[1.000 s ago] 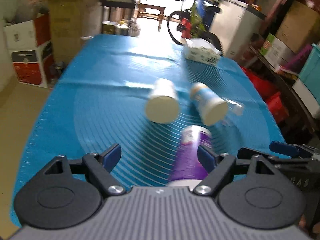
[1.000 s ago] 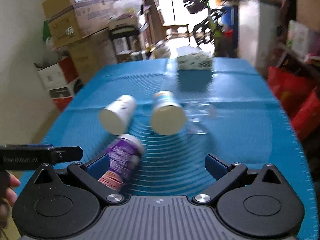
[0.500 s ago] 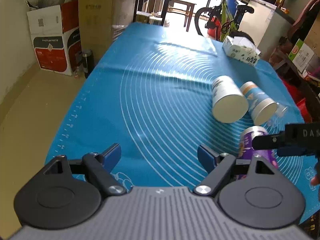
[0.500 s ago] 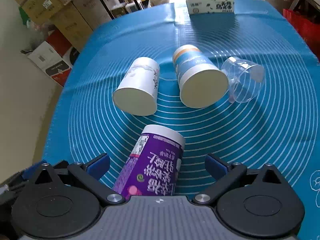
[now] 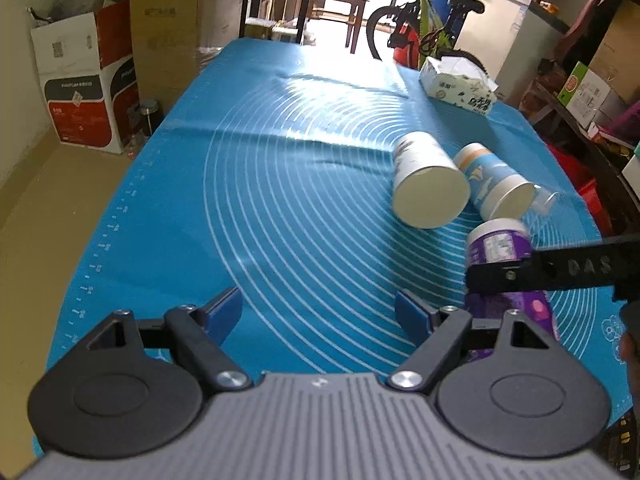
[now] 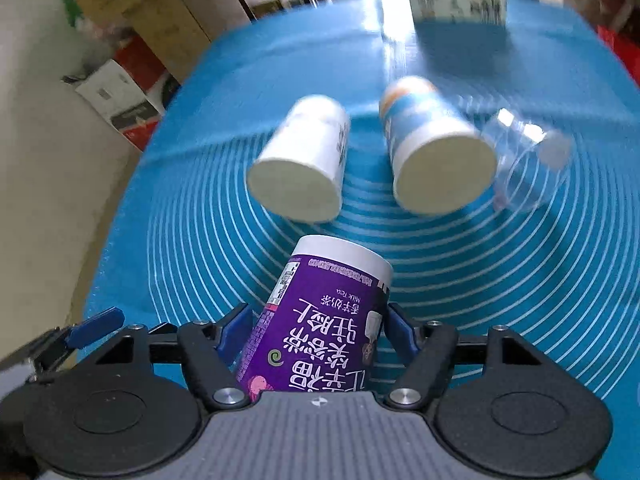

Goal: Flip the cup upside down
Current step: 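Rotate the purple cup rim-down with the right tool and set it on the mat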

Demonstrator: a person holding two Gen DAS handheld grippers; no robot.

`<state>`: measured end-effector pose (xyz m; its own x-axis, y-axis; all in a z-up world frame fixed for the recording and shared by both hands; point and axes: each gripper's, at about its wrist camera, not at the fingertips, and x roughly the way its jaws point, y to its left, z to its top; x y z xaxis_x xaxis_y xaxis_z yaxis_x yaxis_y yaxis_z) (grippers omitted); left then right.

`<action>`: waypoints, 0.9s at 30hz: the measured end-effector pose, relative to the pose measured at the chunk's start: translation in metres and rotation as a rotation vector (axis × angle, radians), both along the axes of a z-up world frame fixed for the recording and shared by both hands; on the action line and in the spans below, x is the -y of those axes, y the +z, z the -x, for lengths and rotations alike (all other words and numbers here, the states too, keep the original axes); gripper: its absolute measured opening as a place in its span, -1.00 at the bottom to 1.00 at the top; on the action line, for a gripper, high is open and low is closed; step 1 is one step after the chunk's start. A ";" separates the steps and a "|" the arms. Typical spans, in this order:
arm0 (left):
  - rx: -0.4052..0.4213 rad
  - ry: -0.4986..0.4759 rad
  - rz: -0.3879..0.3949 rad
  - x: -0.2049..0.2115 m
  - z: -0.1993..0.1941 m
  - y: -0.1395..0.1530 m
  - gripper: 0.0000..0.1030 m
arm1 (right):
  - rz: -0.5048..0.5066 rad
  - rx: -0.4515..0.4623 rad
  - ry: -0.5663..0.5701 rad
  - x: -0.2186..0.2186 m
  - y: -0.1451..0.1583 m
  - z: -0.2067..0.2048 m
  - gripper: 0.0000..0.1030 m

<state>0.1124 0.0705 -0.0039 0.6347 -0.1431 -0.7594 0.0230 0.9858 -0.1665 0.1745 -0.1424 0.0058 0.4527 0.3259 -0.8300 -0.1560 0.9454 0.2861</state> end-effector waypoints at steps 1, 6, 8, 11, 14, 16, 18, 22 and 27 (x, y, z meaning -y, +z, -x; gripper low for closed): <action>0.010 -0.001 0.001 0.002 0.001 0.001 0.62 | 0.025 0.050 0.000 0.002 0.004 0.007 0.35; 0.056 -0.016 0.020 0.010 0.005 0.004 0.62 | 0.121 0.287 -0.063 0.020 0.015 0.037 0.35; 0.069 -0.023 0.031 0.014 0.006 0.004 0.62 | 0.203 0.417 -0.069 0.024 0.015 0.051 0.35; 0.085 -0.033 0.035 0.020 0.008 0.004 0.62 | 0.316 0.604 -0.048 0.024 0.012 0.066 0.34; 0.099 -0.037 0.027 0.024 0.009 0.005 0.62 | 0.342 0.700 -0.049 0.028 0.001 0.073 0.31; 0.107 -0.036 0.025 0.026 0.011 0.004 0.62 | 0.343 0.735 -0.055 0.032 -0.007 0.075 0.29; 0.108 -0.035 0.026 0.026 0.010 0.004 0.62 | 0.356 0.772 -0.049 0.032 -0.015 0.083 0.28; 0.101 -0.039 0.022 0.028 0.010 0.002 0.62 | 0.380 0.800 -0.021 0.025 -0.021 0.094 0.26; 0.092 -0.038 0.025 0.028 0.010 0.001 0.62 | 0.382 0.756 -0.005 0.019 -0.027 0.091 0.24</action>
<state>0.1024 0.0421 -0.0029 0.6953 -0.1869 -0.6940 0.0770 0.9794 -0.1866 0.0833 -0.1612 -0.0215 0.9311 0.0811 -0.3556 -0.1723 0.9572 -0.2327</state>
